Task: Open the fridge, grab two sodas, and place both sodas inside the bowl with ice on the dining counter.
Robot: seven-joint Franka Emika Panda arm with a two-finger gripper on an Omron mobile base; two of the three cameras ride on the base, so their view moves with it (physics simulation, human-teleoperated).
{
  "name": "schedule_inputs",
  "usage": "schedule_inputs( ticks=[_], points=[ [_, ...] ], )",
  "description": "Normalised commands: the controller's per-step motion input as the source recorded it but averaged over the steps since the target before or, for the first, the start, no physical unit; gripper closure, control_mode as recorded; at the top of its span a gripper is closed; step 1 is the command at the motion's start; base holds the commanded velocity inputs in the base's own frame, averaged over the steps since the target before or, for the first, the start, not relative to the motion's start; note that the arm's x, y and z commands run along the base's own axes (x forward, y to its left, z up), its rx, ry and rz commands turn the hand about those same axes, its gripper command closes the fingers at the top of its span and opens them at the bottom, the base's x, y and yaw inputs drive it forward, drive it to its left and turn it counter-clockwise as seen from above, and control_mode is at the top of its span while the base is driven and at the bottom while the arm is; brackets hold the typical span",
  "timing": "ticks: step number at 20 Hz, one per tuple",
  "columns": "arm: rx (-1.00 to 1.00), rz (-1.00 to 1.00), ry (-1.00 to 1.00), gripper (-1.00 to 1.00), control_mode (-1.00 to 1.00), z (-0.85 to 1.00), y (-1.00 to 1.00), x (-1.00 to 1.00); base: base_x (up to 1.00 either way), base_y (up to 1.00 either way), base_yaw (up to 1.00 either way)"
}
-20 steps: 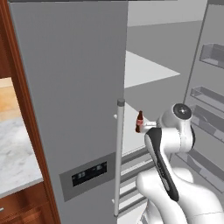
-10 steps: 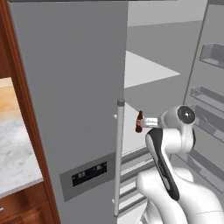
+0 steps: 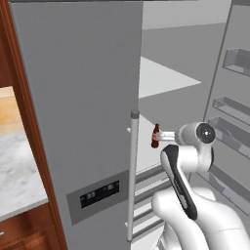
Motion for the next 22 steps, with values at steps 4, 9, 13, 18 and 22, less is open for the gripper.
schedule_inputs(
  ticks=[4,9,13,18,22],
  points=[
    [0.00,-0.02,0.00,-1.00,-1.00,-0.20,0.00,0.20,0.00,0.00,0.00],
    [0.00,-0.03,-0.01,-1.00,-1.00,-0.01,0.01,0.22,0.00,0.00,0.00],
    [-0.01,-0.02,0.00,-1.00,-1.00,-0.07,0.07,0.44,0.00,0.00,0.00],
    [-0.03,-0.01,0.01,-1.00,-1.00,-0.31,0.11,0.36,0.00,0.00,0.00],
    [-0.01,0.00,0.00,-1.00,-1.00,-0.36,0.00,0.32,0.00,0.00,0.00]
  ],
)
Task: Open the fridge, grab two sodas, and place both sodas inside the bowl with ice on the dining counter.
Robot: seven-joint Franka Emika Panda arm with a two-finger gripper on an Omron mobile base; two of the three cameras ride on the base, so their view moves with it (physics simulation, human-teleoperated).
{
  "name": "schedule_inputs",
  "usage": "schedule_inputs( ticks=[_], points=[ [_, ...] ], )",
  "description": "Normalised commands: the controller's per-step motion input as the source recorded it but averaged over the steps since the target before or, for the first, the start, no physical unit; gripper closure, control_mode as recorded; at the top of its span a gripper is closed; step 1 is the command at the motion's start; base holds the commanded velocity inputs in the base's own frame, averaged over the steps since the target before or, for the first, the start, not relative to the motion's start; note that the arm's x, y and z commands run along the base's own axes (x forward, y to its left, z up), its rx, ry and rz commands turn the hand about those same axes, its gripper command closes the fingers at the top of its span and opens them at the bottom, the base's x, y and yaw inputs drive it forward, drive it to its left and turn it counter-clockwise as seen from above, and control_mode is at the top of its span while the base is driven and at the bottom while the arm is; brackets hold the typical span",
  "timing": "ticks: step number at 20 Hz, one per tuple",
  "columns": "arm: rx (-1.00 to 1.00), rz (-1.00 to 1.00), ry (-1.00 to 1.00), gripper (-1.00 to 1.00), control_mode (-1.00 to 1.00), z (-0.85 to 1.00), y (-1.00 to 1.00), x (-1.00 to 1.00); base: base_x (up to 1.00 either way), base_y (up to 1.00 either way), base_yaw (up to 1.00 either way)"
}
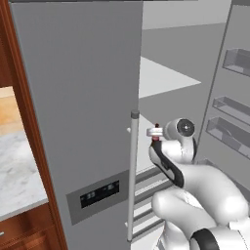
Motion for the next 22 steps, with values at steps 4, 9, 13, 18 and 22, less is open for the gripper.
schedule_inputs(
  ticks=[4,9,13,18,22],
  points=[
    [0.00,0.00,0.00,-1.00,-1.00,-0.28,0.00,0.34,0.00,0.00,0.00],
    [0.00,0.00,0.00,-1.00,-1.00,-0.19,0.00,0.34,0.00,0.00,0.00],
    [0.00,0.00,0.00,-1.00,-1.00,-0.18,0.00,0.34,0.00,0.00,0.00],
    [0.00,0.00,0.00,-1.00,-1.00,-0.20,-0.02,0.32,0.00,0.00,0.00],
    [0.00,0.00,0.00,-1.00,-1.00,-0.26,-0.13,0.26,0.00,0.00,0.00]
  ],
)
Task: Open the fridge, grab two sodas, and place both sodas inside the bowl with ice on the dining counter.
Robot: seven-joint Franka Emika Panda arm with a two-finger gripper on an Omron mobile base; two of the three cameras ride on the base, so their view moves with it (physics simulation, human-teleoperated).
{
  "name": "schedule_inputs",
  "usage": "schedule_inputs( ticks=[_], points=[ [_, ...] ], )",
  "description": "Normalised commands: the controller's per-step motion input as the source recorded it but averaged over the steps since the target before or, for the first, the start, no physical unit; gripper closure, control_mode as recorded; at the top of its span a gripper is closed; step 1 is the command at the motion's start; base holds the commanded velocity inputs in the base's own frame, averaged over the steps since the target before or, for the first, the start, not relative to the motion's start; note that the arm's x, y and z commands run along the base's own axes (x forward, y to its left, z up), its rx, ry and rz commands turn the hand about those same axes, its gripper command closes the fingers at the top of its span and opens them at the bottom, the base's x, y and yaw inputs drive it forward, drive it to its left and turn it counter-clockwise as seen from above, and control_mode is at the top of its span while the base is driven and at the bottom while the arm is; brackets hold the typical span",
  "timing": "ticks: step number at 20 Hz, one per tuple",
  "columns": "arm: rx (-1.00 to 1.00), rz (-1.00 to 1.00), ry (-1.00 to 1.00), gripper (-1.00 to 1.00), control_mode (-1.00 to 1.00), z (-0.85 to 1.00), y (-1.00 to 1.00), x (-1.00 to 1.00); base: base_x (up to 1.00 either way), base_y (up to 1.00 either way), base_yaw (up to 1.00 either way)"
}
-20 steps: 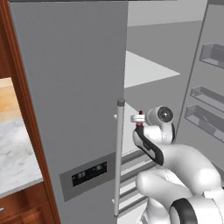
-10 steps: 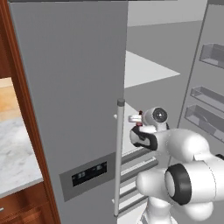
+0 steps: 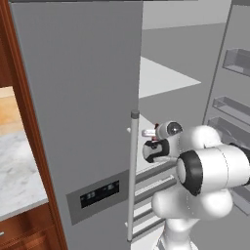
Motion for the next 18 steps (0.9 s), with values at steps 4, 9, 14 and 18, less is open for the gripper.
schedule_inputs(
  ticks=[4,9,14,18],
  points=[
    [-0.02,0.00,0.00,-1.00,-1.00,-0.22,-0.07,0.14,0.00,0.00,0.00],
    [-0.03,0.00,0.00,-1.00,-1.00,-0.16,-0.05,0.14,0.00,0.00,0.00],
    [-0.01,0.00,0.00,-1.00,-1.00,-0.05,0.00,0.17,0.00,0.00,0.00],
    [0.00,0.00,0.01,-1.00,-1.00,-0.07,0.00,0.18,0.00,0.00,0.00]
  ],
)
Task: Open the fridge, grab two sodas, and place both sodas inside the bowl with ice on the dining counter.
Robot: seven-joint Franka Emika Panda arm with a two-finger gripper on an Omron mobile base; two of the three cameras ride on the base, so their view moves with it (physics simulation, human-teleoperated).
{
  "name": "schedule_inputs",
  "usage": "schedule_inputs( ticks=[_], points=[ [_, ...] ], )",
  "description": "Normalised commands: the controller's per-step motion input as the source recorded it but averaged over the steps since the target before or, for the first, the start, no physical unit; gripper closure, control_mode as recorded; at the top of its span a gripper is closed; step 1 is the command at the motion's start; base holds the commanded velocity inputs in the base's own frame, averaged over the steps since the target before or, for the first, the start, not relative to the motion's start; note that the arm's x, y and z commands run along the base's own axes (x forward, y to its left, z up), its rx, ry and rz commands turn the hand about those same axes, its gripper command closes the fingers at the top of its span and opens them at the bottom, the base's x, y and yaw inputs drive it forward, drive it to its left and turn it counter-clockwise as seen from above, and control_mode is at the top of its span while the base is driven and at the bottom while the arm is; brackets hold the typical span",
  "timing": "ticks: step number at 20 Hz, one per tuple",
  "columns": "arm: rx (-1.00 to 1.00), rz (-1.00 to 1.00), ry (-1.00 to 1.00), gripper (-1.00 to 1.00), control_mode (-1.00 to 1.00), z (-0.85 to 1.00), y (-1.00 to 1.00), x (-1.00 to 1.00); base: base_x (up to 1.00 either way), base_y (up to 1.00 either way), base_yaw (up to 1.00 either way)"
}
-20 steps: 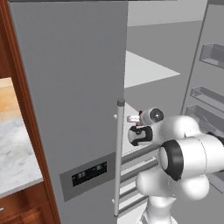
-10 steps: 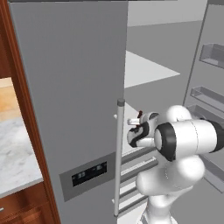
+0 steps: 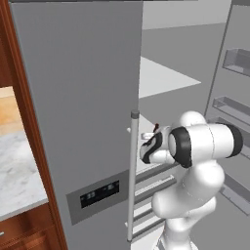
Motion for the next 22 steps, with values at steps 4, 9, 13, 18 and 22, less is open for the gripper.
schedule_inputs(
  ticks=[4,9,13,18,22],
  points=[
    [0.00,0.00,0.00,-1.00,-1.00,-0.08,-0.04,0.16,0.00,0.00,0.00],
    [0.00,0.00,0.00,-1.00,-1.00,-0.05,-0.08,0.21,0.00,0.00,0.00],
    [0.01,0.00,0.00,-1.00,-1.00,-0.04,-0.19,0.15,0.00,0.00,0.00],
    [0.00,0.00,0.00,-1.00,-1.00,-0.04,-0.10,0.07,0.00,0.00,0.00],
    [0.00,0.00,0.00,-1.00,-1.00,-0.08,-0.11,0.08,0.00,0.00,0.00]
  ],
)
